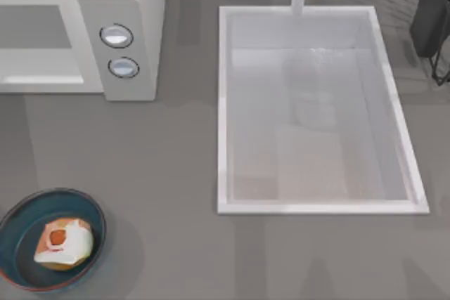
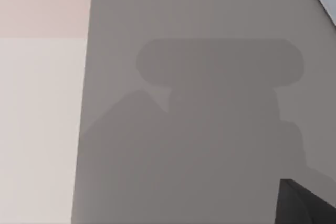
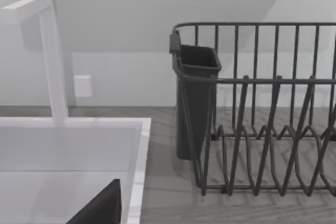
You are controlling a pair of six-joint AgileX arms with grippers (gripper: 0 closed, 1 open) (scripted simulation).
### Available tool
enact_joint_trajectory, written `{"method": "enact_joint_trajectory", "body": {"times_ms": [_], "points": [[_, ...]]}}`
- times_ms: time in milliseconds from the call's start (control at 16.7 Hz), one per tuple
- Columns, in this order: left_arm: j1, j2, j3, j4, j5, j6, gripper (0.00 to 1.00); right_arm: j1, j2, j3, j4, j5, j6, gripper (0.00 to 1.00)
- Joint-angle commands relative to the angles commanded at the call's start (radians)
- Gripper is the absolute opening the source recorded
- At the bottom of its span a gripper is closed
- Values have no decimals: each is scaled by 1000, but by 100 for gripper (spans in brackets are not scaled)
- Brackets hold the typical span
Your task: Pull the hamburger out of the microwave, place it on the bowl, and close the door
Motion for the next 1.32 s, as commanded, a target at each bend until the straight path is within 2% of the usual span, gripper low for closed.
{"method": "enact_joint_trajectory", "body": {"times_ms": [180,540,960,1320], "points": [[-34,-59,-63,38,-17,-38,0,0,0,0,0,0,0,100],[-45,-73,-81,43,-25,-54,0,0,0,0,0,0,0,100],[-306,-343,-318,131,-172,-298,0,0,0,0,0,0,0,100],[-332,-367,-343,140,-190,-327,0,0,0,0,0,0,0,100]]}}
